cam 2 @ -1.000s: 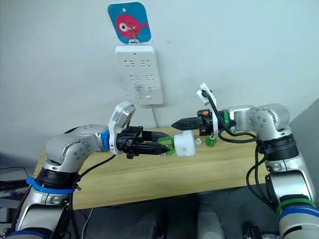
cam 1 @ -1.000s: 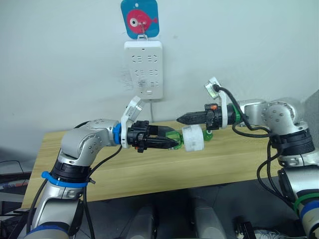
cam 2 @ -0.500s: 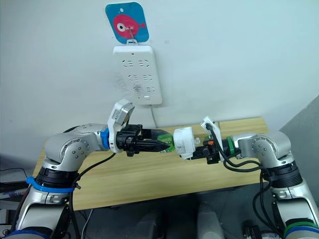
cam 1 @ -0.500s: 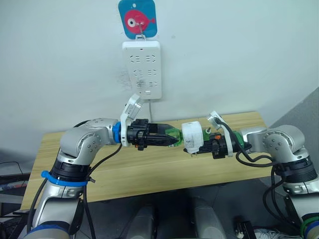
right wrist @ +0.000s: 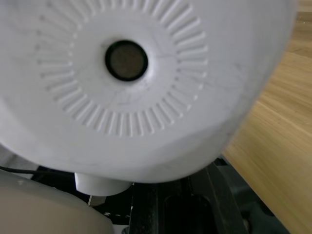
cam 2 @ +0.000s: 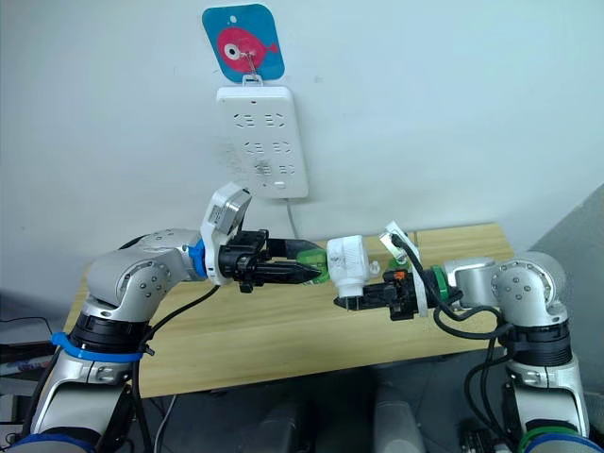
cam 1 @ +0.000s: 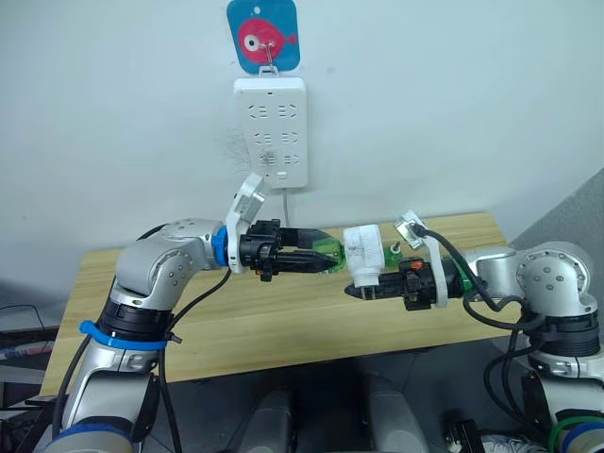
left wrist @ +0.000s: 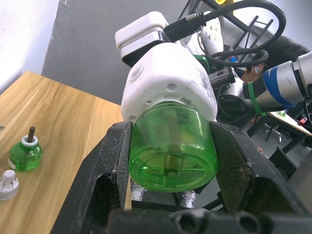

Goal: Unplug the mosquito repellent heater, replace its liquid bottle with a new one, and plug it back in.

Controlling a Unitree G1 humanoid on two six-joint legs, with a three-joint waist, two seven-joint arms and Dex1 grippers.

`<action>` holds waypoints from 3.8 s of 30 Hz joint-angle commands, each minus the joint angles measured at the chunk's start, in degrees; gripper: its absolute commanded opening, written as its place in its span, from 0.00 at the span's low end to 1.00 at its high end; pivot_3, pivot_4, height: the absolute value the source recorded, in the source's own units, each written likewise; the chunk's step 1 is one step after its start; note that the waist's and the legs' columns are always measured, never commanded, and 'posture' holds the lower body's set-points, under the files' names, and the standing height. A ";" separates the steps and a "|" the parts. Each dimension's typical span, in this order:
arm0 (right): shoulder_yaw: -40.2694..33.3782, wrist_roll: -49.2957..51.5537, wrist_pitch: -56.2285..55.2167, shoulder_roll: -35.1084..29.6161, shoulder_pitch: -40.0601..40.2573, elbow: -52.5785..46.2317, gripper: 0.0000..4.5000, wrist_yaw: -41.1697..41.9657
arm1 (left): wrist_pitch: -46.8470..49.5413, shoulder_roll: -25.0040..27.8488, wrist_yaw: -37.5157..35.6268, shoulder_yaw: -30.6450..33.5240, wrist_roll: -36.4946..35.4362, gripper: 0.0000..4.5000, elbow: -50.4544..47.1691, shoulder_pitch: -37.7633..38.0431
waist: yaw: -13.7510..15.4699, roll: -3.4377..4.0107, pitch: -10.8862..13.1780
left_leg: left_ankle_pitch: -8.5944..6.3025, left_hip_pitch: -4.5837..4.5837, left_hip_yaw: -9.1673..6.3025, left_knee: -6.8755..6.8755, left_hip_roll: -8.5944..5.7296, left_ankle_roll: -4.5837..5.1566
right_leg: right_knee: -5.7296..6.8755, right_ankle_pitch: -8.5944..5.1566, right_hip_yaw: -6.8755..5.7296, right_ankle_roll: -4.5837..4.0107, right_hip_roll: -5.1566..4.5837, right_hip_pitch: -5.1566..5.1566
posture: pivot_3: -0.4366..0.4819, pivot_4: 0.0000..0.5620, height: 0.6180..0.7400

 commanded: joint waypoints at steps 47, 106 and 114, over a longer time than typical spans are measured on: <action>20.15 -66.91 -159.47 -8.16 -3.60 28.57 1.00 22.63 | 24.66 2.79 -7.13 -2.31 -6.50 0.49 11.19 -8.02 | -0.48 -0.08 0.05 | 0.01 0.17 0.11 0.14 -0.11 -0.18 | 0.19 -0.11 -0.08 0.19 0.22 0.00 | 0.27 0.42 1.00; -9.12 -4.71 0.66 7.27 -7.43 3.03 0.66 -26.89 | -44.06 -7.14 26.41 -14.77 55.58 1.00 -2.49 7.17 | 1.84 0.18 -0.13 | 0.00 0.04 0.18 0.15 -0.04 -0.13 | 0.23 0.24 -0.02 0.12 0.00 -0.08 | 0.32 0.38 1.00; -8.56 -0.11 0.79 7.69 -6.84 2.49 0.66 -30.81 | -44.16 -8.24 27.71 -16.83 59.39 0.87 -0.49 5.54 | 1.45 0.18 -0.14 | 0.00 0.05 0.22 0.15 -0.05 -0.12 | 0.23 0.24 -0.06 0.12 0.03 -0.08 | 0.32 0.39 1.00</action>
